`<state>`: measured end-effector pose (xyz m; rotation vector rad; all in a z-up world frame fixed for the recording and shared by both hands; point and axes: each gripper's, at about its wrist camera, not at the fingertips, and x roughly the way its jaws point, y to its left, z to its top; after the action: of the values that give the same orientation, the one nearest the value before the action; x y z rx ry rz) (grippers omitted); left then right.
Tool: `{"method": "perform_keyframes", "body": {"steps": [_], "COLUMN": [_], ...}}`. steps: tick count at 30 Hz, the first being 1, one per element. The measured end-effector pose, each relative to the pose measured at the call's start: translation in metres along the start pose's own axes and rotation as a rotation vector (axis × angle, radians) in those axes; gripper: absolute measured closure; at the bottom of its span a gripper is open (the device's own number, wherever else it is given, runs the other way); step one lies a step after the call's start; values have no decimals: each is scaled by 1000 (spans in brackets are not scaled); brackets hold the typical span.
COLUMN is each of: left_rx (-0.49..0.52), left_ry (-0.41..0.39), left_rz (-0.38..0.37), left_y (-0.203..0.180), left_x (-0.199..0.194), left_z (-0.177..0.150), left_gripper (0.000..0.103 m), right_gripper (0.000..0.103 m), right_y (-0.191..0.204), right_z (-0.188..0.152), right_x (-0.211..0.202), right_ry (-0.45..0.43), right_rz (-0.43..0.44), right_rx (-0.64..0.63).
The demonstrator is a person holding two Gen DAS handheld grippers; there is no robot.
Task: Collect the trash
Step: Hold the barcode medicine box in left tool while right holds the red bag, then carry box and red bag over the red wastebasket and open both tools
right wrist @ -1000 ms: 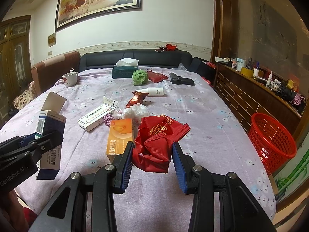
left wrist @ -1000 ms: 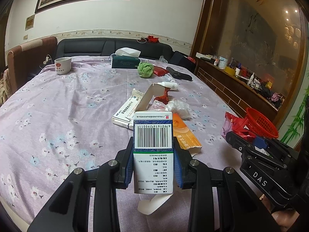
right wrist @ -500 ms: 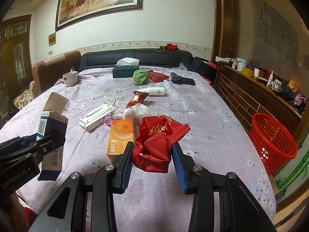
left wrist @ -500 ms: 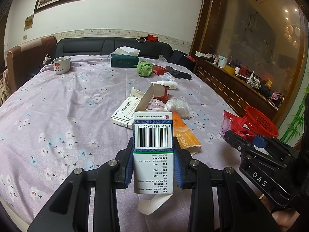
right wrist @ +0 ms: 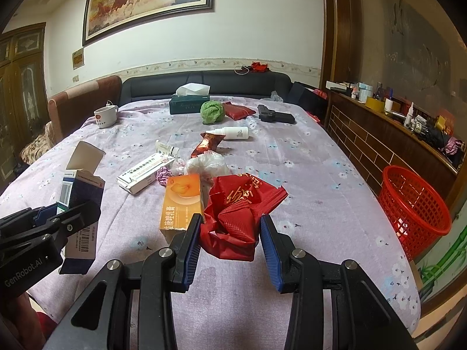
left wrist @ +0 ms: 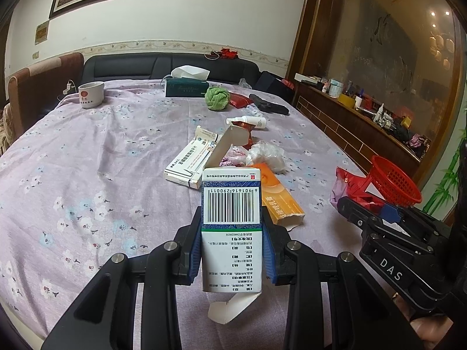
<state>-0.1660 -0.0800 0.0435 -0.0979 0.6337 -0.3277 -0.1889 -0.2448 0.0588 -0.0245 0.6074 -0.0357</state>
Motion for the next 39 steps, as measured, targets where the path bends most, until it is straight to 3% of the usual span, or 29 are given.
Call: {"method": "perform_keyframes", "body": {"steps": [12,17,20,26,33,39], "left_rx": [4,30,77,113,185,249], "left_ry": [19,42,43,104,179,208], "left_rz": [-9,-56,-88,-231,-428,-544], "left_y": [-2,-14,-35,-84,-182,-274], "left_x": [5,14,21,45,85,120], "left_z": [2,17,29,56,91,105], "left_gripper": [70,70,70,70,70,70], "right_gripper": [60,60,60,60,60,60], "right_y": [-9,-28,-54,-138,-249,-326], "right_z": [-1,4,11,22,33,39], "right_x": [5,6,3,-7,-22,-24], "right_ry": [31,41,33,26,-9,-9], "right_rz": [24,43,33,26,-66,-86], "right_rx": [36,90,155,334,464,558]}}
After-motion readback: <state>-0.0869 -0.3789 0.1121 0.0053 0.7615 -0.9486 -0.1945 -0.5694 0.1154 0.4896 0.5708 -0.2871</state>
